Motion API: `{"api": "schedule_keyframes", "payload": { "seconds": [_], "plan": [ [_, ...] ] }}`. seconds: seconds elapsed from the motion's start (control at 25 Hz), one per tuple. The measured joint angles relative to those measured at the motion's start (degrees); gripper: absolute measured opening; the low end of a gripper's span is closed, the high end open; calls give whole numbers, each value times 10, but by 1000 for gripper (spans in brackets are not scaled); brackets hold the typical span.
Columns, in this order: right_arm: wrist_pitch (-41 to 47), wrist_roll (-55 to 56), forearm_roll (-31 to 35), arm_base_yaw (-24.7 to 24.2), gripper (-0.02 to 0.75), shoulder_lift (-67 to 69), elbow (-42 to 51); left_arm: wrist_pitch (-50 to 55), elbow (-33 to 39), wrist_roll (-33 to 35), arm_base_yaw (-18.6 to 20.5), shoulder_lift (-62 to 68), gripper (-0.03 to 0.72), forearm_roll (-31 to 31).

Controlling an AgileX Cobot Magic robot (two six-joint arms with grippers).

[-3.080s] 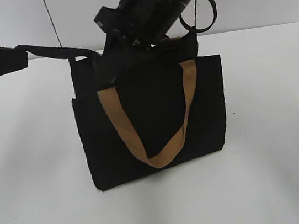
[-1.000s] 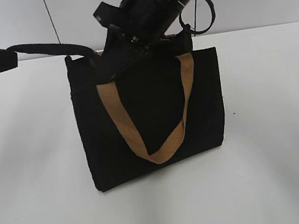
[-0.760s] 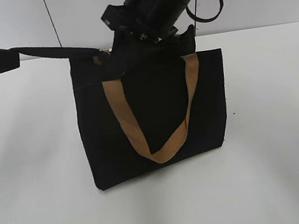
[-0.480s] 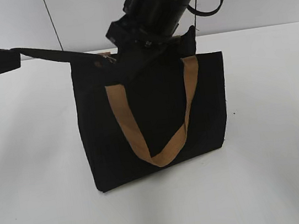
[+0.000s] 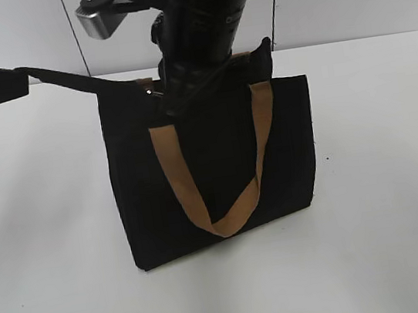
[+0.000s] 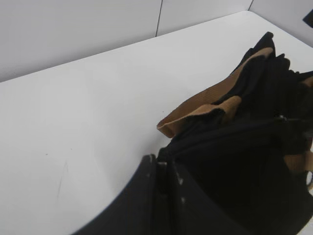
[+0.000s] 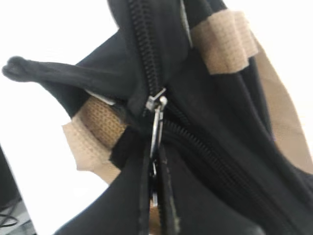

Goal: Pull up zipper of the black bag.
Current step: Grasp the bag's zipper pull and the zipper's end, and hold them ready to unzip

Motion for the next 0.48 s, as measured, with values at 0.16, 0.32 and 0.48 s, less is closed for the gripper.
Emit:
{"api": "schedule_keyframes", "payload": {
  "seconds": [0.16, 0.32, 0.48],
  "plan": [
    [-24, -3, -48, 2, -8, -4, 0, -5, 0, -10, 0, 0, 32, 0],
    [-44, -9, -83, 4, -8, -4, 0, -8, 0, -19, 0, -2, 32, 0],
    [-55, -23, -112, 7, -8, -5, 0, 2, 0, -20, 0, -3, 32, 0]
  ]
}}
